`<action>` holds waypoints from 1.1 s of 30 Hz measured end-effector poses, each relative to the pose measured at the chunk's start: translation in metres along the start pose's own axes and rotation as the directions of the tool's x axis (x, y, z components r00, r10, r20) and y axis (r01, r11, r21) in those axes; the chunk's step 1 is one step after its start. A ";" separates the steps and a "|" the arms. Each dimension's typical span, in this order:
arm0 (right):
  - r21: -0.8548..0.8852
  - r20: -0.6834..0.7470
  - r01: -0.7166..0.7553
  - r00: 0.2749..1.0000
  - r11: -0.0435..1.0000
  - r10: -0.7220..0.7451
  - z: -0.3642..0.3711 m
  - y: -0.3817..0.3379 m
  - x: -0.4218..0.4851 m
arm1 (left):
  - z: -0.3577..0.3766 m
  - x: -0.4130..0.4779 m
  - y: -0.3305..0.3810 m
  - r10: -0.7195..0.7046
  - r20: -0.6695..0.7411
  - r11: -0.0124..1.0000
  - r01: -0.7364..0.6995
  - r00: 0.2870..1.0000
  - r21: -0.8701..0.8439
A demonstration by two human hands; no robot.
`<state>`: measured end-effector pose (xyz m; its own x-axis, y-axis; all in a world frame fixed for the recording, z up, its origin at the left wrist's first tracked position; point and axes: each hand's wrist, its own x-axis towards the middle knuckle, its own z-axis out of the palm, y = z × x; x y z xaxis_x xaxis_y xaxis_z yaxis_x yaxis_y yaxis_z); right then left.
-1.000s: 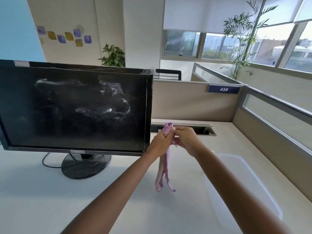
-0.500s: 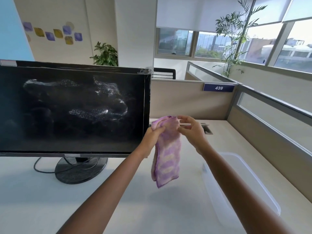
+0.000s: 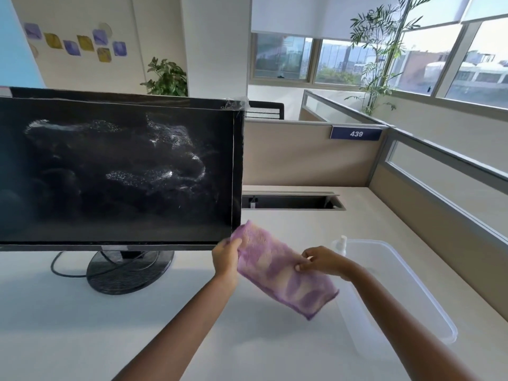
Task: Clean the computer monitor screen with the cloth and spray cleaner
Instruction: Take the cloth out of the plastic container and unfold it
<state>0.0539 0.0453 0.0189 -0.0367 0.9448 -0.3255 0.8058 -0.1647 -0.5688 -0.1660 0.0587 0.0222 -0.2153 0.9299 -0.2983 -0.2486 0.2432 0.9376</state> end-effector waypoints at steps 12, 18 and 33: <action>-0.467 -0.323 -0.057 0.940 0.883 -0.111 0.055 0.017 0.032 | -0.034 0.006 -0.075 0.148 0.102 0.534 -0.167 0.984 0.829; -0.543 -0.364 -0.129 0.927 0.830 -0.094 0.086 0.031 0.022 | -0.025 0.008 -0.090 0.270 0.421 -0.002 -0.437 0.866 0.899; -0.410 -0.214 -0.163 0.974 0.897 0.080 0.109 0.049 -0.011 | -0.024 0.028 -0.119 -0.022 0.597 -0.207 -0.587 0.802 0.782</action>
<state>0.0293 -0.0043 -0.0880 0.1550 0.9673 -0.2008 0.9713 -0.1863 -0.1479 -0.1647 0.0490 -0.1013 0.3961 0.9054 -0.1531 0.9168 -0.3806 0.1212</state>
